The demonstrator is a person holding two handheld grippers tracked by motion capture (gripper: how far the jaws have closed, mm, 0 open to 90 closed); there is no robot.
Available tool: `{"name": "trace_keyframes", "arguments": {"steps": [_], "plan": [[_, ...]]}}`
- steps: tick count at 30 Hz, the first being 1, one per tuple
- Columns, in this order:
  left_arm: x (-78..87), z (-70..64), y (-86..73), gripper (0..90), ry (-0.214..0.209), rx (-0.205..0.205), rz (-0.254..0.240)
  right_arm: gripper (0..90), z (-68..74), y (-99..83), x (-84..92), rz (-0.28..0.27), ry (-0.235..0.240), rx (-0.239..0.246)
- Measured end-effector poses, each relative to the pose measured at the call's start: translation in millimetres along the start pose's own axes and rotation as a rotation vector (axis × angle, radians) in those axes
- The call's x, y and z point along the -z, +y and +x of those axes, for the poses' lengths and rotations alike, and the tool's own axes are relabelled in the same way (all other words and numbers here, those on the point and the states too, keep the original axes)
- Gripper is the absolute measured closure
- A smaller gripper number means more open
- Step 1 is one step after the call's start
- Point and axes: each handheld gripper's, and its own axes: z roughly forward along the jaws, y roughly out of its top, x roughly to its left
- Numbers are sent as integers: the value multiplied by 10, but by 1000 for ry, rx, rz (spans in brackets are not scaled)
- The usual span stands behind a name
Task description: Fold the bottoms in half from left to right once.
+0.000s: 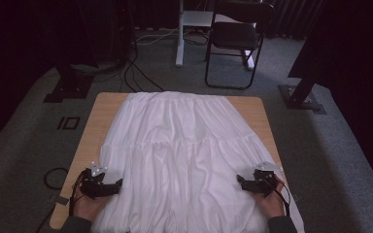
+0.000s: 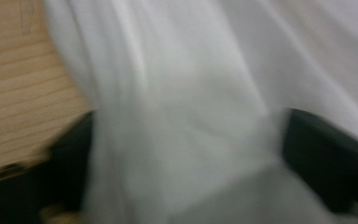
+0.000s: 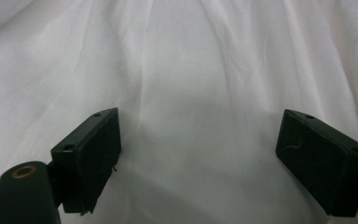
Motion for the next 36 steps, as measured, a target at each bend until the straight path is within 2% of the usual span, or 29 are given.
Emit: {"name": "trace_keyframes", "arguments": {"steps": [1,2,4,6,7,8,10,11,12,13,14,15,17,20,22,23,24,25,26,27,28,30,31,32,33,36], "plan": [[17,5,4,477,-6,-2,0,133,0,-1,0,-1,-1,0],[25,11,4,585,-8,-3,-1,137,0,-2,1,-2,0,0],[42,26,5,745,19,-25,4,174,2,-9,11,-7,1,-1],[57,58,10,829,74,-47,21,267,2,-21,36,-17,9,3],[66,91,8,842,82,-52,27,374,2,-20,61,-9,8,2],[74,133,2,848,95,-48,30,444,-4,-12,105,-3,3,6],[103,242,-11,852,122,-26,31,435,-34,3,223,-39,-47,19],[134,325,-21,853,144,-12,24,413,-72,15,295,-57,-69,9],[163,395,-24,854,169,-3,21,373,-147,22,377,-76,-69,-7],[163,395,-24,854,169,-3,21,373,-147,22,377,-76,-69,-7],[201,489,-28,854,197,6,15,356,-218,15,431,-81,-70,-29],[243,600,-29,856,217,20,11,325,-386,-38,490,-77,-107,-76],[273,726,-30,857,262,33,4,325,-497,-97,491,-48,-128,-102],[289,904,-23,858,318,49,6,326,-606,-178,458,-14,-163,-130],[289,943,-22,859,324,54,7,326,-648,-202,430,-1,-174,-139],[285,1028,-22,859,341,67,7,326,-673,-212,412,8,-183,-142],[285,1028,-22,859,341,67,7,326,-685,-214,403,11,-184,-149],[273,1112,-26,860,371,77,12,332,-703,-218,398,3,-188,-155],[273,1112,-26,860,371,77,12,332,-703,-218,398,3,-188,-155],[272,1198,-33,860,391,95,17,332,-726,-219,393,5,-182,-162],[272,1198,-33,861,391,95,17,332,-730,-220,386,14,-182,-160],[296,1361,-52,861,425,139,13,356,-728,-227,360,39,-165,-153],[296,1361,-52,861,425,139,13,356,-728,-227,360,39,-165,-153],[310,1419,-54,861,443,153,15,377,-717,-233,357,32,-141,-156],[337,1525,-49,862,481,174,22,446,-679,-221,364,39,-118,-133],[355,1578,-37,862,494,196,25,485,-665,-215,364,40,-111,-126]]}}
